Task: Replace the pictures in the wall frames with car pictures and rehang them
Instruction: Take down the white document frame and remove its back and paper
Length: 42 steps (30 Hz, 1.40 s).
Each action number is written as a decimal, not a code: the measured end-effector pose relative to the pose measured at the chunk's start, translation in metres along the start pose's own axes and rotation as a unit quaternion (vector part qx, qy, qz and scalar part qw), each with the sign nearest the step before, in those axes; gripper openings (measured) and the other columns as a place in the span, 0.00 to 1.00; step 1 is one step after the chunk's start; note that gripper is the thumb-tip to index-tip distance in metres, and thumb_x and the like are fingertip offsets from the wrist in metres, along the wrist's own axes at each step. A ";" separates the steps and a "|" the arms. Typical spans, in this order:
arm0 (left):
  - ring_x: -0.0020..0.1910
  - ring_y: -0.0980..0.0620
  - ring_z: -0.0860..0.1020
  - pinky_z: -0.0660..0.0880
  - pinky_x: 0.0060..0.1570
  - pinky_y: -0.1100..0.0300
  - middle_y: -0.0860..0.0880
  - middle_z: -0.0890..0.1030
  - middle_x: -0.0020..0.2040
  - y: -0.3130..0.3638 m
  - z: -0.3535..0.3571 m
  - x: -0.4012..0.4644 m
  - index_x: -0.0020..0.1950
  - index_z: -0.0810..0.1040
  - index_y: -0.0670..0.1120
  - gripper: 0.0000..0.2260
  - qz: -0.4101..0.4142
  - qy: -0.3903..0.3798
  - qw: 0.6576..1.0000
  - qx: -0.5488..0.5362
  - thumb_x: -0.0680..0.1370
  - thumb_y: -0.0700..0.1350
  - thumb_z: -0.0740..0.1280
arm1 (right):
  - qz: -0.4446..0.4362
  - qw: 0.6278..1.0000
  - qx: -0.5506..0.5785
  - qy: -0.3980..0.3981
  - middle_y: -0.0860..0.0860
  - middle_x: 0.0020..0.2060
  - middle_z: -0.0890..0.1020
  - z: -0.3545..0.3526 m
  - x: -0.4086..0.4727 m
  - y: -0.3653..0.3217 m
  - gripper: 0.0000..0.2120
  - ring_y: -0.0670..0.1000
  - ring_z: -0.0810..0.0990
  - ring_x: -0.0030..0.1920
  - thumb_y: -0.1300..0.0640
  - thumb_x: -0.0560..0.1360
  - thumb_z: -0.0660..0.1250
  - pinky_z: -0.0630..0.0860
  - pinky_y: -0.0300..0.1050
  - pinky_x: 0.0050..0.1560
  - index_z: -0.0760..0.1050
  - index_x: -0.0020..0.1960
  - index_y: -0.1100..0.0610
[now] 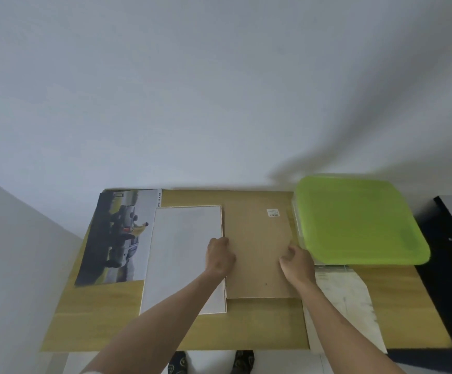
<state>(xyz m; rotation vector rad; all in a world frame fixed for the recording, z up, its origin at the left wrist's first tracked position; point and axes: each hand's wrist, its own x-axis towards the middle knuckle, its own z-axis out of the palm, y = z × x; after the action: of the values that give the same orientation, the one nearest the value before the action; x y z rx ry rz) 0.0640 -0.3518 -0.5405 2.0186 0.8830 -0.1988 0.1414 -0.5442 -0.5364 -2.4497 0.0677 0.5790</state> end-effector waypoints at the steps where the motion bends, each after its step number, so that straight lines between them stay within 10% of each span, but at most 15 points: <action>1: 0.49 0.45 0.75 0.71 0.47 0.59 0.42 0.75 0.56 0.002 0.006 0.000 0.57 0.78 0.41 0.15 -0.002 -0.003 1.000 0.009 0.71 0.34 0.64 | -0.005 1.000 -0.018 0.001 0.57 0.63 0.78 0.002 0.002 0.003 0.21 0.57 0.76 0.63 0.60 0.75 0.66 0.74 0.49 0.62 0.74 0.68 0.59; 7: 0.63 0.43 0.72 0.68 0.59 0.59 0.43 0.71 0.65 0.012 0.028 0.000 0.69 0.72 0.40 0.22 -0.008 -0.002 0.999 0.038 0.74 0.33 0.64 | -0.026 0.998 -0.061 -0.002 0.59 0.68 0.73 0.003 0.016 0.019 0.26 0.58 0.69 0.70 0.58 0.78 0.65 0.66 0.50 0.72 0.65 0.75 0.63; 16: 0.46 0.45 0.71 0.73 0.45 0.56 0.43 0.71 0.57 0.020 0.044 -0.007 0.46 0.74 0.36 0.08 0.002 0.009 0.990 0.143 0.72 0.29 0.59 | -0.059 0.982 -0.179 -0.026 0.58 0.68 0.70 0.000 0.026 0.029 0.22 0.60 0.67 0.69 0.56 0.79 0.63 0.67 0.49 0.68 0.68 0.72 0.62; 22: 0.65 0.46 0.71 0.72 0.60 0.57 0.46 0.69 0.68 0.015 0.028 -0.012 0.72 0.69 0.40 0.23 0.059 0.027 0.992 0.111 0.76 0.33 0.63 | -0.117 0.971 -0.210 0.013 0.57 0.70 0.68 0.003 0.012 0.016 0.24 0.58 0.67 0.70 0.56 0.79 0.64 0.70 0.49 0.67 0.67 0.73 0.60; 30: 0.69 0.45 0.68 0.73 0.61 0.52 0.44 0.68 0.71 -0.053 -0.056 -0.012 0.74 0.65 0.42 0.25 0.071 0.102 0.972 0.198 0.78 0.42 0.66 | -0.230 0.956 -0.168 -0.074 0.55 0.72 0.68 0.059 -0.041 -0.048 0.24 0.55 0.67 0.72 0.52 0.82 0.61 0.69 0.48 0.70 0.64 0.76 0.57; 42: 0.79 0.47 0.40 0.44 0.77 0.55 0.44 0.40 0.80 -0.155 -0.111 -0.033 0.79 0.41 0.40 0.45 0.076 -0.058 0.964 0.246 0.78 0.55 0.67 | -0.148 0.939 -0.297 -0.086 0.64 0.79 0.52 0.146 -0.101 -0.074 0.37 0.60 0.53 0.79 0.43 0.83 0.53 0.54 0.51 0.78 0.47 0.79 0.69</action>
<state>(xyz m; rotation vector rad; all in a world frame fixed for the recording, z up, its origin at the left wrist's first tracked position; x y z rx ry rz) -0.0831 -0.2277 -0.5651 2.4934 0.6411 -0.4834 0.0068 -0.4077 -0.5573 -2.8848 -0.6236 0.7549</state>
